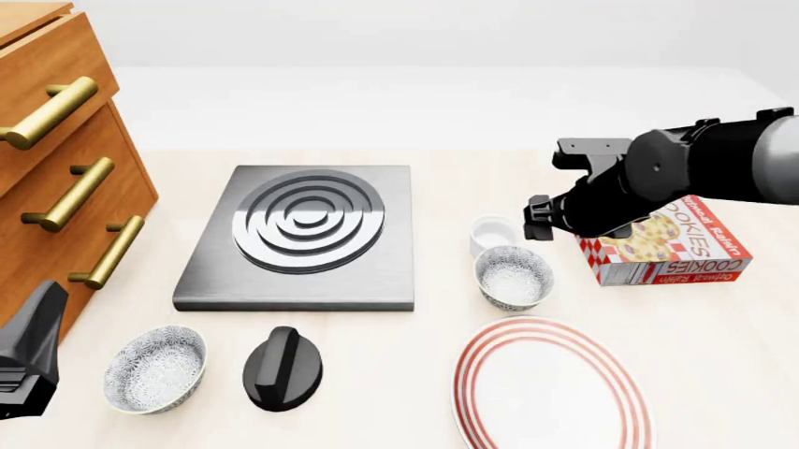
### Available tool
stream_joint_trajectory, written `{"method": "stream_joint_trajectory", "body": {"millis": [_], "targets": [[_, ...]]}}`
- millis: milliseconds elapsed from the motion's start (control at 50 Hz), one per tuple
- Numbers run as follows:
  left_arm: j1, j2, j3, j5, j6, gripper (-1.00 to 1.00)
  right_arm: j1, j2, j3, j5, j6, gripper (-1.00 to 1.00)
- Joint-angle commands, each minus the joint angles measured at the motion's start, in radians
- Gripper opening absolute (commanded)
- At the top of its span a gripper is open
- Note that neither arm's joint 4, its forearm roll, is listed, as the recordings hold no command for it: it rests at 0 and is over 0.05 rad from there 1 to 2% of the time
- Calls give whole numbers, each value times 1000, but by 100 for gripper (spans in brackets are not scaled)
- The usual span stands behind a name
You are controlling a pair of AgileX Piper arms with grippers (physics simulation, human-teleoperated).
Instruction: Pick the akita bowl between the plate and the ramekin and place it on the plate.
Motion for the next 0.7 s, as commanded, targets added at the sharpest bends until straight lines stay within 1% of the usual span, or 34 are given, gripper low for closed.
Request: {"method": "stream_joint_trajectory", "body": {"millis": [20, 140, 300, 520, 560, 580, 700], "targets": [[0, 0, 0, 0, 0, 100, 1, 14, 55, -44, 6, 100], [0, 0, 0, 0, 0, 100, 1, 2, 85, -58, 7, 100], [0, 0, 0, 0, 0, 100, -3, 17, 130, -100, 13, 100], [0, 0, 0, 0, 0, 100, -5, 29, 158, -131, 16, 100], [0, 0, 0, 0, 0, 100, 7, 41, 160, -138, 33, 100], [0, 0, 0, 0, 0, 100, 3, 42, 164, -143, 29, 100], [0, 0, 0, 0, 0, 100, 12, 68, 173, -167, 44, 100]]}}
